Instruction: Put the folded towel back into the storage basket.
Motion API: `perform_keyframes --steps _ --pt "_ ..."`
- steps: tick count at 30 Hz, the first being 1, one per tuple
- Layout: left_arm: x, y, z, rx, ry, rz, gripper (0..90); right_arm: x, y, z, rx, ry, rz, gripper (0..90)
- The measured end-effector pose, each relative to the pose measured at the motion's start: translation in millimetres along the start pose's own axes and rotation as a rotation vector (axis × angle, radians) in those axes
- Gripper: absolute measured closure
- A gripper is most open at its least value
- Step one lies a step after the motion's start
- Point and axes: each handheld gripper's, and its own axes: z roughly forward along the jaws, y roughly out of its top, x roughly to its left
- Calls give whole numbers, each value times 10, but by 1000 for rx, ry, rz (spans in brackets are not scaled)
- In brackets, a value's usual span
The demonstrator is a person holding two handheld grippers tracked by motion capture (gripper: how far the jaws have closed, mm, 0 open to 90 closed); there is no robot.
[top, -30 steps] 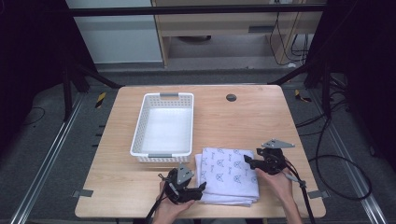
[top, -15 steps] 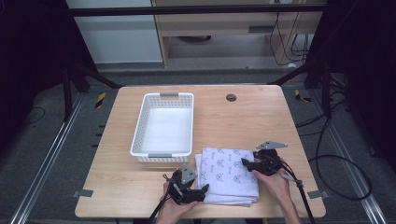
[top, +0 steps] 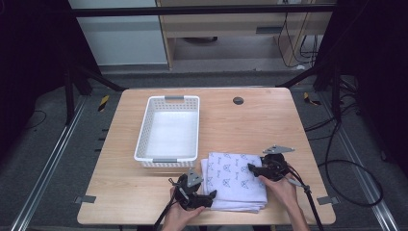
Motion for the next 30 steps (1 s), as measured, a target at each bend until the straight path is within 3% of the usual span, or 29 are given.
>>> perform_keyframes --steps 17,28,30 --pt "-25 44 12 27 -22 13 267 -26 -19 28 9 27 66 399" --pt "-49 63 9 38 -41 8 353 -25 -16 25 12 53 83 486" --pt "-54 69 7 42 -52 3 406 -26 -14 24 13 70 84 540"
